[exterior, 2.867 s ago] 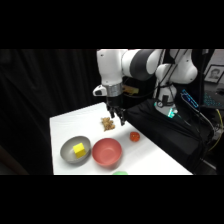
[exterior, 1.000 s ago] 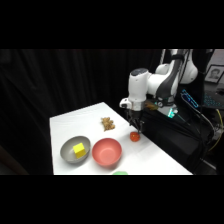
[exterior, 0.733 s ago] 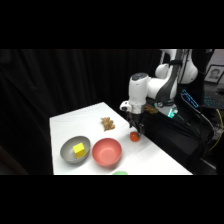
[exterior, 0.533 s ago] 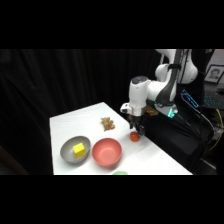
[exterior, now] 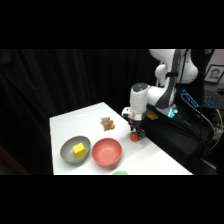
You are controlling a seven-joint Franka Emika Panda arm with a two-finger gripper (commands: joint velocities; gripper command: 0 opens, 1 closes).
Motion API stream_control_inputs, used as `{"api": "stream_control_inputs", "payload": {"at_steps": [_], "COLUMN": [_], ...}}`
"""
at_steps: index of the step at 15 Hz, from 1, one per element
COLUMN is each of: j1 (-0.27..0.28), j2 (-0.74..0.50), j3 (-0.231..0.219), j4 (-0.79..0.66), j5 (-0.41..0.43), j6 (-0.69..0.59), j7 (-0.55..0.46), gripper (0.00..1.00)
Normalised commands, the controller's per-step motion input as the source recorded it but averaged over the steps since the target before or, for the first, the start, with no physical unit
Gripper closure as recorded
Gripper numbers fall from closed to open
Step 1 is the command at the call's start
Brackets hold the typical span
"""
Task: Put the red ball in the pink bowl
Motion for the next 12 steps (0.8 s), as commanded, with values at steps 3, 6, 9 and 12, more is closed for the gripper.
{"api": "stream_control_inputs", "payload": {"at_steps": [3, 6, 9, 12], "j1": [0.198, 0.195, 0.213, 0.160], "j2": [0.14, 0.12, 0.07, -0.07], "j3": [-0.168, -0.154, -0.168, -0.112], "j4": [0.01, 0.01, 0.00, 0.00], "j5": [-0.103, -0.067, -0.071, -0.045], "j6": [0.24, 0.22, 0.17, 0.01], "j7": [0.16, 0.13, 0.14, 0.10], "gripper": [0.35, 0.59, 0.84, 1.00]}}
